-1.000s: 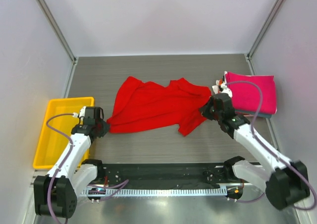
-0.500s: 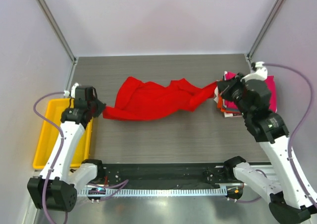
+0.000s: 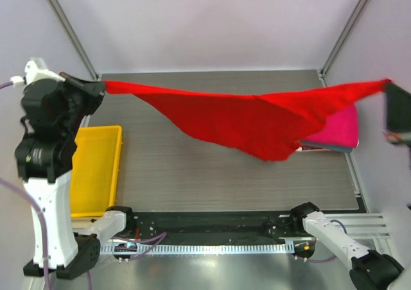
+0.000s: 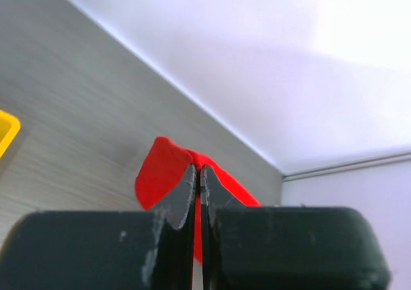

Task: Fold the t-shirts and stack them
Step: Flatten the tshirt out

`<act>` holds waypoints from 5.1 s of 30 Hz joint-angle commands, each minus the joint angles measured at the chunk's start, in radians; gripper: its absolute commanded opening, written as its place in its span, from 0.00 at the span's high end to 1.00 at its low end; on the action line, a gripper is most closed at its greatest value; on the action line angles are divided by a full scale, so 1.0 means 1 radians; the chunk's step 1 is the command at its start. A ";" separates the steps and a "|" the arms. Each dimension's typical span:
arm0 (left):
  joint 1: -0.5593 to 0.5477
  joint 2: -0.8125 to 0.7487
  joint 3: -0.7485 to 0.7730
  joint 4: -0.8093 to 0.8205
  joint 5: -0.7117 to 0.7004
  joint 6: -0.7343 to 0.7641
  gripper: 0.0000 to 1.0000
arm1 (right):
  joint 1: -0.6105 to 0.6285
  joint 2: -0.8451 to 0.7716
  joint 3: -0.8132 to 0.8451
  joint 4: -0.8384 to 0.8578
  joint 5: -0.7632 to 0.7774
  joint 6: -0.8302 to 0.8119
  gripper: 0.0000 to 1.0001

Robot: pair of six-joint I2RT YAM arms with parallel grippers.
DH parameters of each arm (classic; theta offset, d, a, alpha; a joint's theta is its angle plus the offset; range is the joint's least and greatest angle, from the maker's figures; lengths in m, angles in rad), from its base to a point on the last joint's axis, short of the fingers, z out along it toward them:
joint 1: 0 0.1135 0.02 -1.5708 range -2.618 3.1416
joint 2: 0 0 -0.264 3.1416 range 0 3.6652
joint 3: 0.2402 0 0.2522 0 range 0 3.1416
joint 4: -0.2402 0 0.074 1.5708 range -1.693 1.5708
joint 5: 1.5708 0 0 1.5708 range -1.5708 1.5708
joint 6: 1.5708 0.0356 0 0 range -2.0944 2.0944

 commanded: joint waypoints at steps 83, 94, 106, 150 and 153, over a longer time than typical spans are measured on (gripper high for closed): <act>0.281 -0.141 -1.301 0.563 0.396 -0.070 1.00 | -0.004 -0.392 -1.482 0.138 -0.159 0.326 0.99; 0.297 -0.069 -0.948 0.434 0.468 -0.021 1.00 | -0.006 -0.066 -0.977 0.237 -0.142 0.131 0.99; 0.297 -0.365 -0.362 0.248 0.357 -0.059 1.00 | -0.008 -0.229 -0.419 0.257 -0.208 -0.024 0.99; 0.366 0.382 -0.249 0.874 0.560 -0.305 1.00 | -0.161 0.521 -0.136 0.473 -0.481 0.022 0.99; 0.363 0.310 -0.533 0.927 0.556 -0.274 1.00 | -0.161 0.407 -0.427 0.534 -0.481 0.051 0.99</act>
